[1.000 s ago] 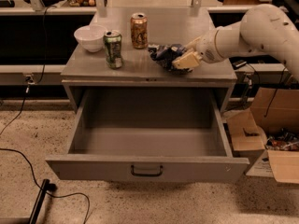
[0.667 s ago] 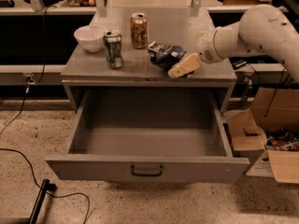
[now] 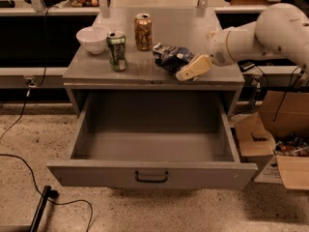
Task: Pick blue chip bag from top drawer and place on counter
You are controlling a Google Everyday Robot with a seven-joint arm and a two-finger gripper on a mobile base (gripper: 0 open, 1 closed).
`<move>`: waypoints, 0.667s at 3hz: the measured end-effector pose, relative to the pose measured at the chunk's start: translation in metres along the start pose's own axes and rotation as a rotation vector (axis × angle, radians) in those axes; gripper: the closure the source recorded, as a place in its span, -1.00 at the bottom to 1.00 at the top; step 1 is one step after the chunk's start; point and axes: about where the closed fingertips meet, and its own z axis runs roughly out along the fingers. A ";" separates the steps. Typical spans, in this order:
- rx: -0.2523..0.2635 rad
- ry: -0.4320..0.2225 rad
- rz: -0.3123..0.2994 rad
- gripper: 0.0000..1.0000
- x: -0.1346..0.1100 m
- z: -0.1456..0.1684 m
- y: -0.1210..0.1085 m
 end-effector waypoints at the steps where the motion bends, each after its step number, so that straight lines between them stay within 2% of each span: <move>1: 0.011 -0.025 -0.010 -1.00 -0.008 -0.036 0.016; 2: 0.063 -0.022 -0.007 -1.00 -0.014 -0.084 0.028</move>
Offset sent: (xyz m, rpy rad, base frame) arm -0.1014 -0.0452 0.0735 -0.0037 -0.0778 -0.0924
